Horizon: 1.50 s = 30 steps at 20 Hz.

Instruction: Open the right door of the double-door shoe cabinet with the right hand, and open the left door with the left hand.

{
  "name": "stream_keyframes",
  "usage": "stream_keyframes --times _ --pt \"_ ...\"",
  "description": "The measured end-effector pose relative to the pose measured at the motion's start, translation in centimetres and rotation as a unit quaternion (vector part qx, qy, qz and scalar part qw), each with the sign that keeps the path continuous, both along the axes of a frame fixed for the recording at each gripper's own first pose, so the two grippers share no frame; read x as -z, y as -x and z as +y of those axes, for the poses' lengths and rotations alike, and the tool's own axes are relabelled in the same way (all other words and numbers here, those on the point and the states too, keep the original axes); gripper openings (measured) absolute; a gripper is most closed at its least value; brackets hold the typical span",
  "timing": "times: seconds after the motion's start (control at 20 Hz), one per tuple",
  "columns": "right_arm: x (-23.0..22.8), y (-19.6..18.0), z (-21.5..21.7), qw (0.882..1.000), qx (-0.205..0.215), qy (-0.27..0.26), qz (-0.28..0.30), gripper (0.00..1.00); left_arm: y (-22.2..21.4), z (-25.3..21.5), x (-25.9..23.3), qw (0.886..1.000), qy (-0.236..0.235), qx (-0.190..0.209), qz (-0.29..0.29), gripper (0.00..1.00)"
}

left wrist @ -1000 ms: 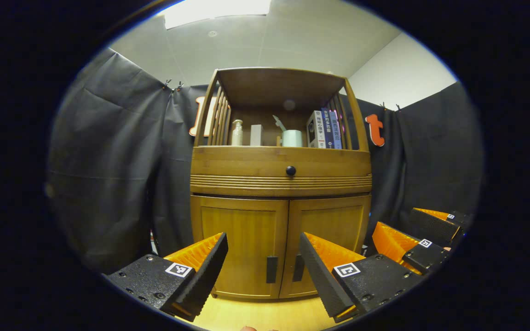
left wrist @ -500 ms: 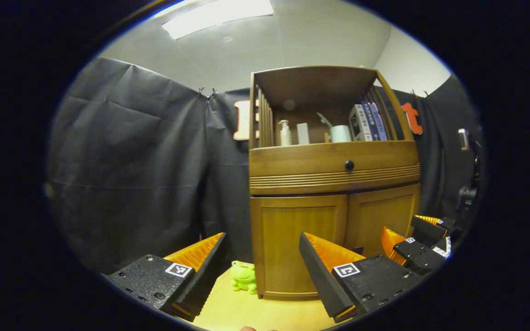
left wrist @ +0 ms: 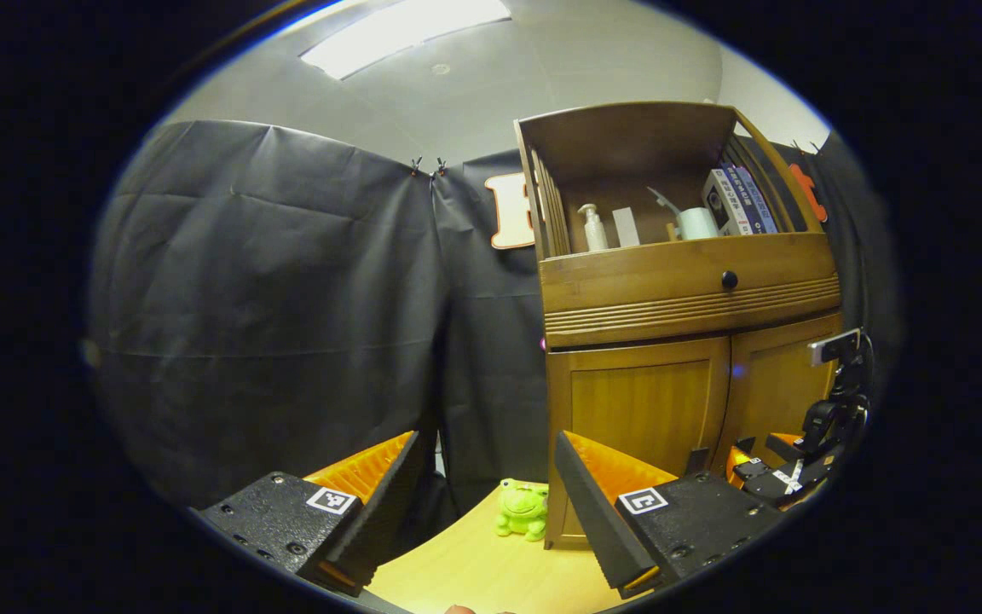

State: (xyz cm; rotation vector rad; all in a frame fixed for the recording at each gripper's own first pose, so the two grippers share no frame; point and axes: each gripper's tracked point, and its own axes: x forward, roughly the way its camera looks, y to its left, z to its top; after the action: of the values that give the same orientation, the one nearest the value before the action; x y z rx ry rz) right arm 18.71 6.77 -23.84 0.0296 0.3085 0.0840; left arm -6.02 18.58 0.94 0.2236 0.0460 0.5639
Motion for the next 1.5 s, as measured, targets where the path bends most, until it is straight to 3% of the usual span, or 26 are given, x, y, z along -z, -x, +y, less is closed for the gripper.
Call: stream_keyframes --times 0.1,0.2,0.25,0.35,0.45,0.55,0.85,1.25,1.5 --pt "1.2 -0.3 -0.2 1.000 0.007 0.008 0.021 0.80 0.1 0.6 0.1 1.000 -0.001 -0.006 0.003 0.92" --pt "2.3 -1.0 0.5 1.000 0.006 0.002 0.031 0.52 0.0 1.1 0.3 1.000 0.000 -0.011 0.005 0.93" --pt "2.8 -1.4 0.7 0.999 0.007 0.000 0.034 0.51 0.0 1.3 0.4 1.000 0.000 -0.013 0.007 0.93" --pt "2.2 -1.4 0.4 0.999 0.031 -0.005 0.031 0.27 0.1 1.5 0.4 1.000 0.001 -0.015 0.007 0.93" --pt "2.5 -1.2 0.2 0.998 0.053 -0.004 0.028 0.31 0.1 1.5 0.6 1.000 0.003 -0.015 0.008 0.93" --pt "2.4 -0.7 0.2 0.998 0.058 -0.013 0.030 0.25 0.3 1.3 0.5 1.000 0.005 -0.012 0.008 0.93" --pt "1.0 0.8 -1.0 0.999 0.040 -0.018 0.025 0.25 0.3 0.1 0.8 1.000 0.022 0.004 0.003 0.95" --pt "0.4 9.0 -4.6 0.999 0.029 -0.014 0.023 0.25 -1.3 -5.0 2.4 0.995 0.061 0.077 0.006 0.93" --pt "-0.5 11.8 -7.0 0.999 0.039 -0.011 0.024 0.25 -2.0 -8.2 3.3 0.990 0.073 0.118 0.013 0.95"
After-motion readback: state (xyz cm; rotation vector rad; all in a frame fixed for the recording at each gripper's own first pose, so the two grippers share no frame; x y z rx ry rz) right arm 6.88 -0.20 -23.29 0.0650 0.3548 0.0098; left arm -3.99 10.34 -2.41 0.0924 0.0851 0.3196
